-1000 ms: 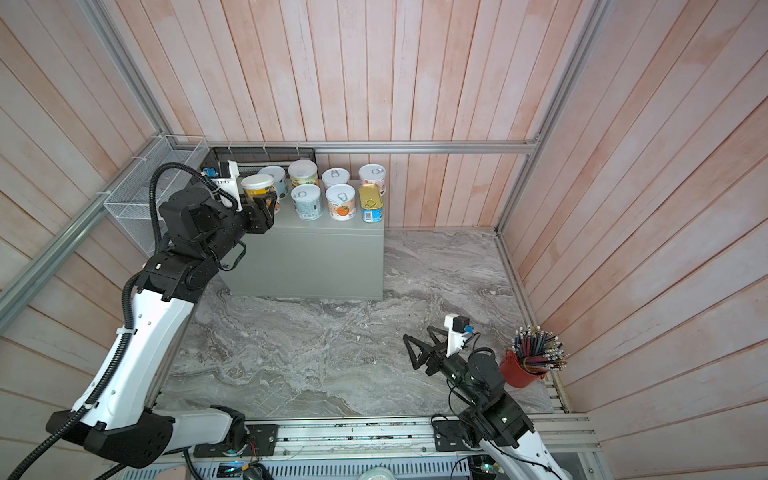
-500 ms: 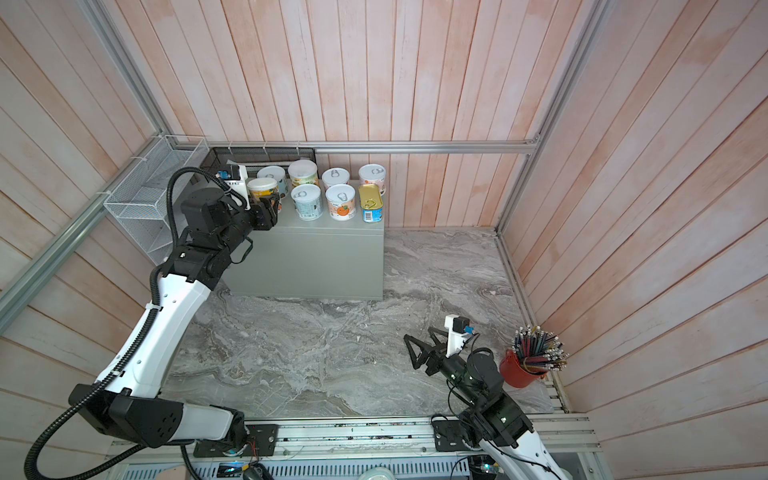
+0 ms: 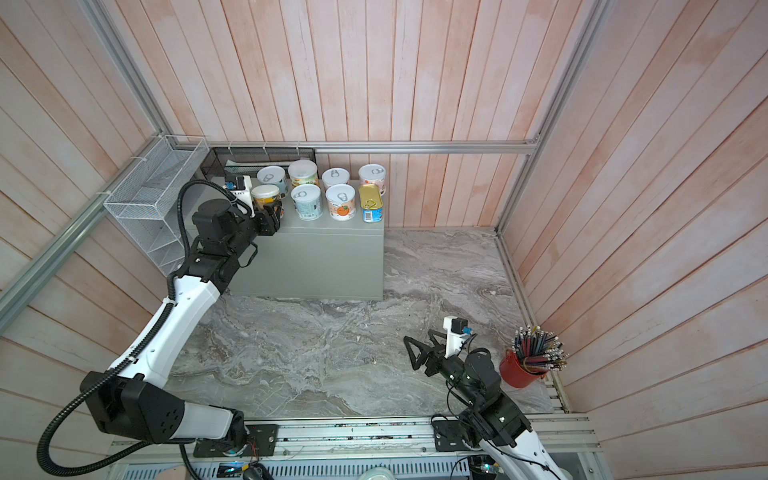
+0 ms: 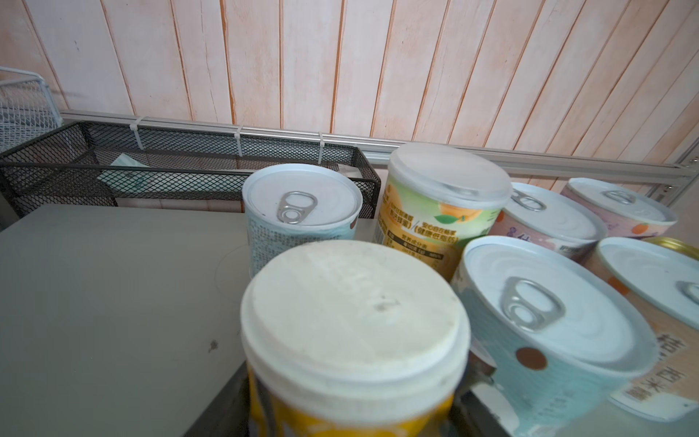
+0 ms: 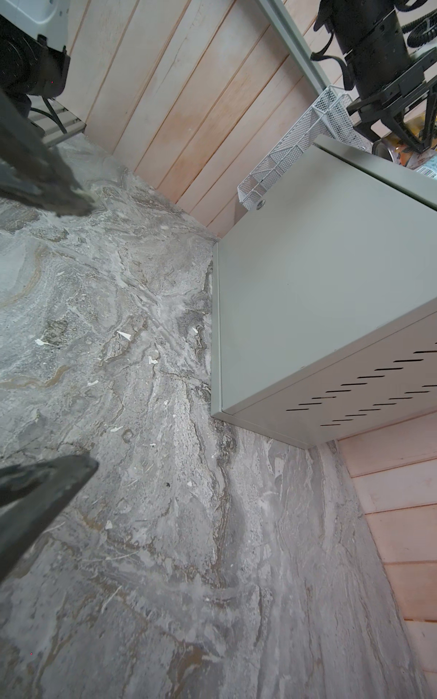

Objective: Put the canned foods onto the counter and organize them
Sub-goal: 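Lower the yellow can beside the pale cans and open the left gripper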

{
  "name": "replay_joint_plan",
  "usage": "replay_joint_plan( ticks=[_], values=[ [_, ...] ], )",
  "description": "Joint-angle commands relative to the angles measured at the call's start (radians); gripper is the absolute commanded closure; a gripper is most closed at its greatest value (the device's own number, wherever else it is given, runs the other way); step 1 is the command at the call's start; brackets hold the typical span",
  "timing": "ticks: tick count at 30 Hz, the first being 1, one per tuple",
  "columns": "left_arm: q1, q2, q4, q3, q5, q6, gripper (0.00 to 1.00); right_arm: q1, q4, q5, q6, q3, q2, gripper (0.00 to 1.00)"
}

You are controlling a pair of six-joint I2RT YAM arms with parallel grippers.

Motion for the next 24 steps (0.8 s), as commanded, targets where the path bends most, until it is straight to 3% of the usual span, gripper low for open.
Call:
replay_joint_plan(
  ticks=[1,6,8,10,11,12,24],
  values=[
    [0.000,-0.004,0.131,-0.018,0.023,0.020,0.41,0.005,0.000,-0.006,0.004,-0.009,-0.011,0.02],
    [-0.002,0.015,0.146,-0.031,0.083,0.028,0.41,0.006,-0.005,-0.015,0.005,-0.013,-0.011,0.02],
    [-0.001,0.015,0.147,-0.038,0.085,0.028,0.36,0.005,-0.003,-0.025,0.004,-0.013,-0.010,0.02],
    [0.000,0.013,0.143,-0.042,0.085,0.028,0.20,0.006,-0.001,-0.032,0.004,-0.016,-0.011,0.02],
    [-0.002,0.012,0.137,-0.041,0.079,0.027,0.03,0.006,0.003,-0.035,0.003,-0.017,-0.010,0.02],
    [-0.001,0.011,0.132,-0.041,0.067,0.028,0.00,0.005,0.002,-0.038,0.003,-0.018,-0.010,0.02],
    [-0.014,-0.091,0.108,-0.121,-0.013,0.015,0.00,0.005,0.030,-0.104,-0.015,-0.019,0.034,0.02]
  ],
)
